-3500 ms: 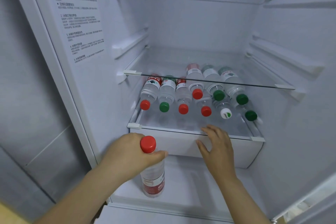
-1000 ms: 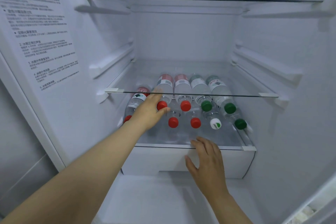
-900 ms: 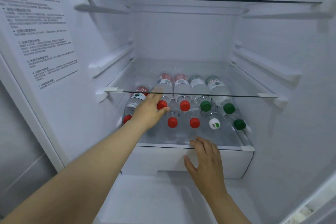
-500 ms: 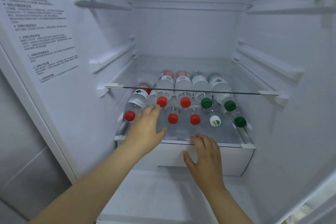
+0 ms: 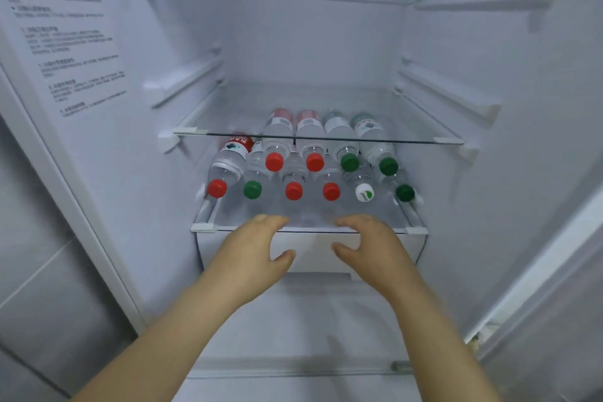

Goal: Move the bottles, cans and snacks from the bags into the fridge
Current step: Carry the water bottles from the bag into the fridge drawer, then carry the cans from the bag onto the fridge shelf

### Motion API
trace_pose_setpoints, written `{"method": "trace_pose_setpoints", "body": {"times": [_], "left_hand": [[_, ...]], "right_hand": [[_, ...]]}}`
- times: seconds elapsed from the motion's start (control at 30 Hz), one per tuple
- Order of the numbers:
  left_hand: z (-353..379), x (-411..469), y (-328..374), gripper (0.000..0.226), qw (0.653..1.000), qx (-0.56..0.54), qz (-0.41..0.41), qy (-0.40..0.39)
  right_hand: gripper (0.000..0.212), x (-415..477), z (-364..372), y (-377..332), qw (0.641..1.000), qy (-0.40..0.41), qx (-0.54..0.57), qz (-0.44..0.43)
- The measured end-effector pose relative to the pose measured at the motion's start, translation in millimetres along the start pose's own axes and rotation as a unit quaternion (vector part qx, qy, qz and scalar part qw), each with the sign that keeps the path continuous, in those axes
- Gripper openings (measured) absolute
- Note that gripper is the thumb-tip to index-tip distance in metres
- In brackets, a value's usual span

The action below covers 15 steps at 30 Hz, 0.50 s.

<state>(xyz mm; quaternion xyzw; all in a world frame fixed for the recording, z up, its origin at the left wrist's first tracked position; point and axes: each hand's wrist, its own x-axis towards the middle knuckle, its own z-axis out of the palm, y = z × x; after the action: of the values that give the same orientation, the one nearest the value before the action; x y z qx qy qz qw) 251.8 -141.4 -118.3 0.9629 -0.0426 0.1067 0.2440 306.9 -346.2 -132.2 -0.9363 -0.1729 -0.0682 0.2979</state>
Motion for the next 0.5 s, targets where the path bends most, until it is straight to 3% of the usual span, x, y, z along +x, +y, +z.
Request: {"method": "trace_pose_setpoints", "body": {"times": [0.23, 0.5], "left_hand": [[-13.3, 1.7, 42.9, 0.051, 0.986, -0.005, 0.164, -0.035], [-6.4, -28.2, 87.0, 0.044, 0.931, -0.104, 0.338, -0.087]], "right_hand": [[0.037, -61.5, -67.2, -28.8, 0.993, 0.055, -0.099, 0.044], [0.028, -179.5, -108.1, -65.8, 0.956, 0.181, -0.182, 0.143]]}}
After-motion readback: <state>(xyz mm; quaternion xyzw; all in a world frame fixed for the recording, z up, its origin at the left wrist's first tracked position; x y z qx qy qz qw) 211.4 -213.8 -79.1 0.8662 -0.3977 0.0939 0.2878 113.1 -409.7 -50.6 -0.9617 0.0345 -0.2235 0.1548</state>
